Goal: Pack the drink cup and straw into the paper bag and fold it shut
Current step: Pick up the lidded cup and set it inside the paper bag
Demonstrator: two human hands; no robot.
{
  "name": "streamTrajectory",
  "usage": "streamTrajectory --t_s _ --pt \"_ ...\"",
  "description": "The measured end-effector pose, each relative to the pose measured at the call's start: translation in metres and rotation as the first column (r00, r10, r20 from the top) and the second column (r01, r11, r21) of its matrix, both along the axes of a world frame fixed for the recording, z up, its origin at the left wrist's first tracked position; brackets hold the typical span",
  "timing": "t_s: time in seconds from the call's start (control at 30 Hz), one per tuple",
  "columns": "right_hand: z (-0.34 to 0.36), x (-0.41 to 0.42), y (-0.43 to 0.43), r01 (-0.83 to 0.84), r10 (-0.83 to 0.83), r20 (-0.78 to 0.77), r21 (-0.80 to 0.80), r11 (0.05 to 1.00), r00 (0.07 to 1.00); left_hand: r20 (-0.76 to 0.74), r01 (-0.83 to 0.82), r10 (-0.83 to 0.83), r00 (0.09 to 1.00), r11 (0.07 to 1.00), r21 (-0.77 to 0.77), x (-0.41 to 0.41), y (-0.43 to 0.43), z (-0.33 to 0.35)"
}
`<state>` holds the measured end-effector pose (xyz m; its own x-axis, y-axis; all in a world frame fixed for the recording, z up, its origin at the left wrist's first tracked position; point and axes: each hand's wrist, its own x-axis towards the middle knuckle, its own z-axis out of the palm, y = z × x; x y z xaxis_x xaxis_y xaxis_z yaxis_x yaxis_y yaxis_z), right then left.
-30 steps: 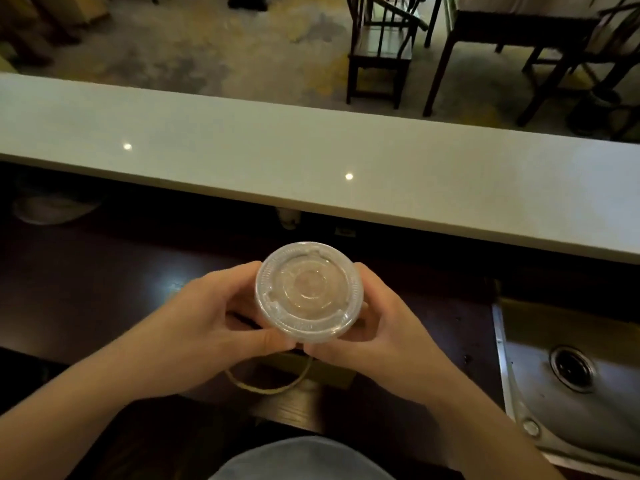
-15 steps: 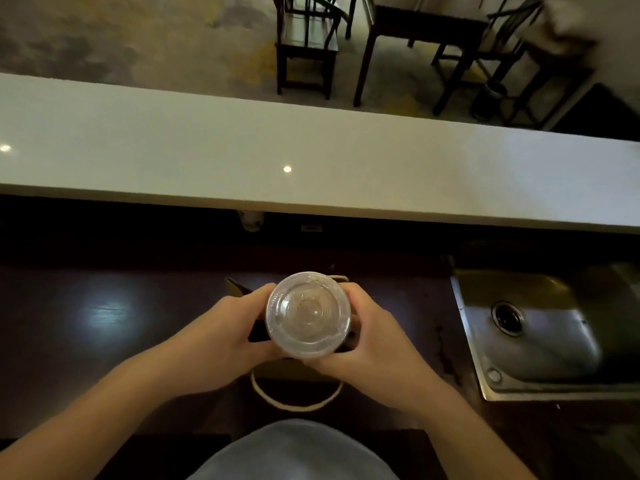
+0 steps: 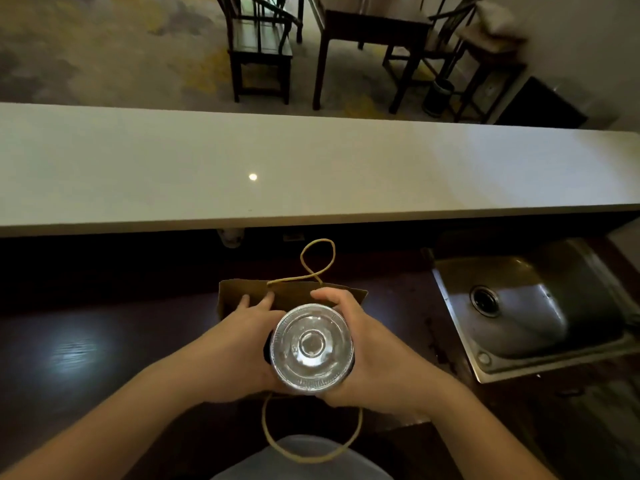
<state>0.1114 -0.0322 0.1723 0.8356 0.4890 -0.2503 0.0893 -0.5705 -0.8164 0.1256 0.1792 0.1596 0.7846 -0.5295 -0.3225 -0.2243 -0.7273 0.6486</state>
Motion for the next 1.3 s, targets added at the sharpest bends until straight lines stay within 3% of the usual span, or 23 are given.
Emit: streamTrajectory --t_s 0.2,0.4,0.57,0.7,1.03,1.1,1.3 --pt "-0.006 0.015 0.005 -0.154 0.165 0.047 -0.184 0.971 0.985 -0.035 0.041 -0.039 0.999 0.997 0.058 0.005 -0.003 -0.009" --pt "0.002 0.033 0.009 -0.242 0.265 0.051 -0.273 0.931 0.963 -0.034 0.055 -0.05 0.998 0.988 0.147 0.012 -0.003 -0.018" --pt "0.006 0.045 0.008 -0.276 0.302 0.041 -0.305 0.911 0.952 -0.095 0.017 0.002 0.995 0.982 0.189 0.018 -0.002 -0.028" --pt "0.004 0.049 0.0 -0.203 0.229 0.047 -0.317 0.927 0.972 -0.131 -0.05 0.091 0.987 0.956 0.289 0.01 0.0 -0.035" --pt "-0.006 0.056 -0.002 0.0 0.053 0.132 -0.372 0.928 0.99 0.121 0.094 -0.133 0.984 0.953 0.287 -0.027 0.03 -0.023" --pt "-0.008 0.057 -0.001 0.013 0.04 0.128 -0.39 0.921 0.991 0.224 0.165 -0.256 0.94 0.919 0.357 -0.033 0.034 -0.017" --pt "-0.01 0.06 -0.004 0.001 0.057 0.121 -0.431 0.902 0.991 0.192 0.201 -0.355 0.915 0.812 0.548 -0.033 0.043 -0.018"
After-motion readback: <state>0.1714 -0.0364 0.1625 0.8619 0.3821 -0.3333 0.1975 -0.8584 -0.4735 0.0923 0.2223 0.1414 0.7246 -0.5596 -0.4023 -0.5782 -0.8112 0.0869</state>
